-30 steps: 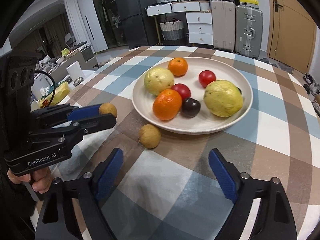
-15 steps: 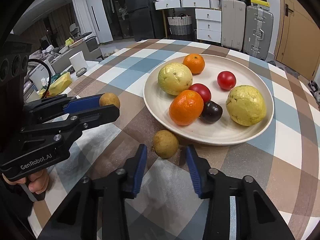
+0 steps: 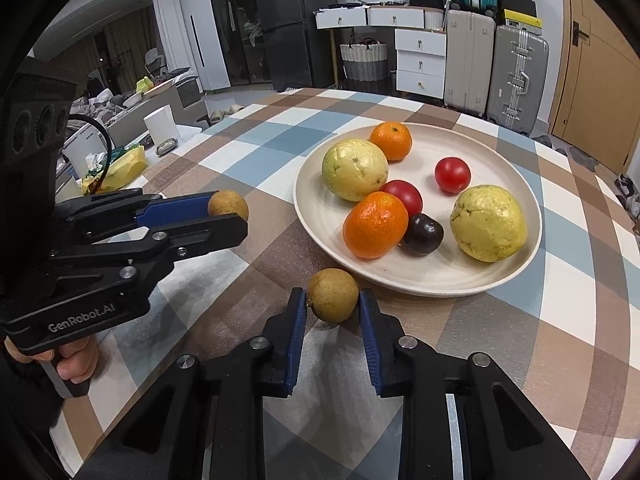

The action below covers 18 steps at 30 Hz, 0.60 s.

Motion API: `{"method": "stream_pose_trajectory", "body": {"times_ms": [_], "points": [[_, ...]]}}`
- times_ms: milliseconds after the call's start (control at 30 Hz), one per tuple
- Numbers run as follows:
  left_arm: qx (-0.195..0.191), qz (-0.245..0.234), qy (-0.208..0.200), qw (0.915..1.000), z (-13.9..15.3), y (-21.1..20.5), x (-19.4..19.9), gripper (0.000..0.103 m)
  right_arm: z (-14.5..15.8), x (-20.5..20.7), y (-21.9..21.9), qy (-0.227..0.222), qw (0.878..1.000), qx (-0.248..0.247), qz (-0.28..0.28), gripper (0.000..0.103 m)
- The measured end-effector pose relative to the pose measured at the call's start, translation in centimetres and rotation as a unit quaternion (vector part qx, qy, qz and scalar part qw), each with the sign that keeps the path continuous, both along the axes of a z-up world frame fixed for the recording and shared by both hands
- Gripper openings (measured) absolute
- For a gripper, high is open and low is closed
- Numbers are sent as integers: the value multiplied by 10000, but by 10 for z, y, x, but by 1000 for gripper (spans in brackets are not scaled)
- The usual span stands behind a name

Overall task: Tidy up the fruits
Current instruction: 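Carry both brown fruits over the plate and open both tools to release them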

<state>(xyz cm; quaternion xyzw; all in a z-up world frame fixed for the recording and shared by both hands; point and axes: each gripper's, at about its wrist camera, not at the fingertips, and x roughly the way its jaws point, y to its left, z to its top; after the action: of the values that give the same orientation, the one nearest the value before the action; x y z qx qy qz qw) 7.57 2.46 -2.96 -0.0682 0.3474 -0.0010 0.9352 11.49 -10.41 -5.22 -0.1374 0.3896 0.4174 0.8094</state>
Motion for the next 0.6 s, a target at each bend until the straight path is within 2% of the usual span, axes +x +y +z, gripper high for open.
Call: {"method": "stream_pose_trajectory", "body": {"times_ms": [233, 600], "points": [[-22, 11, -43, 10000, 1, 1, -1, 24, 14, -4, -10, -213, 9992, 334, -38, 27], [22, -6, -149, 9999, 5, -6, 9, 24, 32, 3, -31, -425, 9952, 795, -383, 27]]}}
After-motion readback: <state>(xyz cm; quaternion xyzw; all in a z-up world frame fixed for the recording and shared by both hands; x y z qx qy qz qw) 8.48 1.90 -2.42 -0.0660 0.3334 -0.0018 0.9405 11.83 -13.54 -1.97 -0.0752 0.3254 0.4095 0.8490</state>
